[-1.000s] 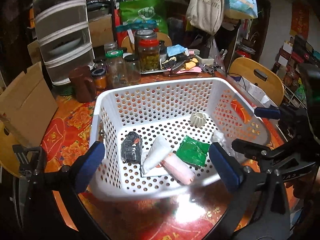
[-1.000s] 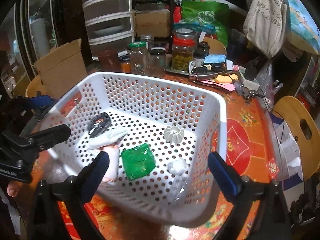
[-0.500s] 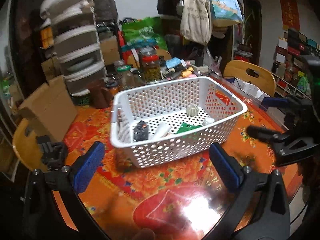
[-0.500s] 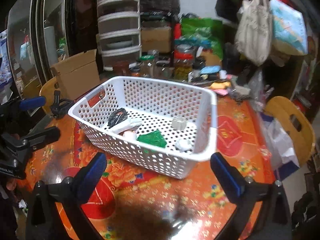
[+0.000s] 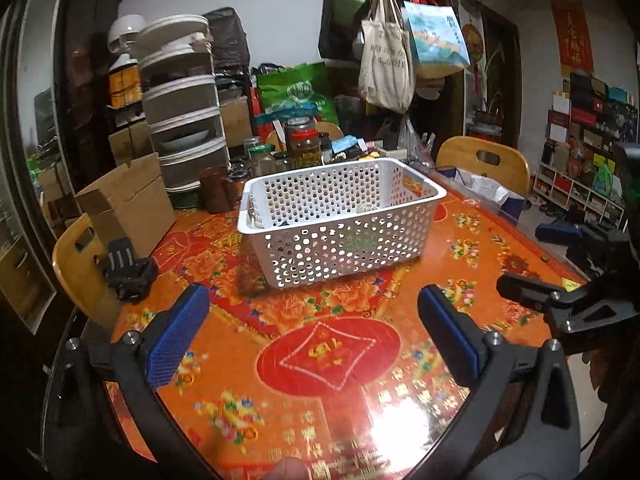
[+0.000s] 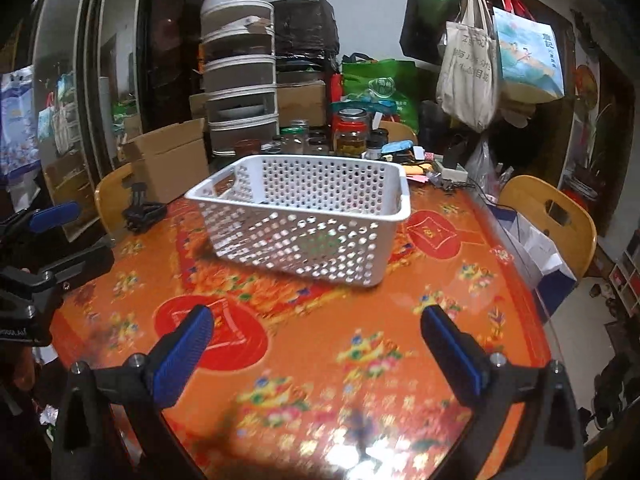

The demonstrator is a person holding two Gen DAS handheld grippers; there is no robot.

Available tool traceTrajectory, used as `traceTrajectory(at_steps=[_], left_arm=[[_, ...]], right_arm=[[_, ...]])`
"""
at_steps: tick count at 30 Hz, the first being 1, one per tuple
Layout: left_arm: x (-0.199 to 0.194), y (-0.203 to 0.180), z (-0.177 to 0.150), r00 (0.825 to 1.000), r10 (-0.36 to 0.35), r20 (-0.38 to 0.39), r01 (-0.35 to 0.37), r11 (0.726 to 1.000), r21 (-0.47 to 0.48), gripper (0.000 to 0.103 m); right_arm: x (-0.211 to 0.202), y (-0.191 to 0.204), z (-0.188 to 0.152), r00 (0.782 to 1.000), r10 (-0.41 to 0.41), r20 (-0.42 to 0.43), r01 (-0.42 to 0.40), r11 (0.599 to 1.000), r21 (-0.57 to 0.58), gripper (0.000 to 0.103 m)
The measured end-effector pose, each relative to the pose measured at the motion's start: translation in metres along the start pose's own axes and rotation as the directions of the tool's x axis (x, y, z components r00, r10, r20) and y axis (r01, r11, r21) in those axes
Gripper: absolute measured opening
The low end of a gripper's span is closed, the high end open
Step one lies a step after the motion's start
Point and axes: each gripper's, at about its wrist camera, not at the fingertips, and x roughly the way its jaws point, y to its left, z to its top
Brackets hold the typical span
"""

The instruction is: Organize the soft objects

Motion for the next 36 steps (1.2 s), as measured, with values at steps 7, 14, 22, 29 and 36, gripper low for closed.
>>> traceTrajectory(at_steps=[7, 14, 22, 29, 36], left_arm=[[-0.077, 0.002, -0.016, 0.997, 0.012, 0.072, -0.011, 1.000, -0.019, 0.103], [-0.122, 0.015, -0.014, 0.998, 0.028, 0.055, -0.024, 0.997, -0.072, 0.103], [-0.129, 0.008, -0.010, 0.998, 0.025, 0.058, -0.022, 0.998, -0.054, 0.103], [-0.120, 0.004, -0.005, 0.999, 0.016, 0.051, -0.014, 0.999, -0.046, 0.103], [-0.114, 0.001, -0.004, 0.999, 0.012, 0.040, -0.011, 0.999, -0.035, 0.103]], right_arm=[[-0.058, 0.026, -0.009, 0.998, 0.011, 0.066, -0.009, 0.999, -0.040, 0.103], [-0.111, 0.048, -0.005, 0.991, 0.003, 0.133, 0.007, 0.997, -0.070, 0.103], [-0.117, 0.051, 0.001, 0.992, -0.012, 0.128, 0.020, 0.998, -0.060, 0.103], [-0.098, 0.037, 0.002, 0.994, -0.054, 0.092, 0.055, 0.998, -0.012, 0.103], [-0.092, 0.029, 0.001, 0.996, -0.047, 0.076, 0.046, 0.999, 0.016, 0.103]])
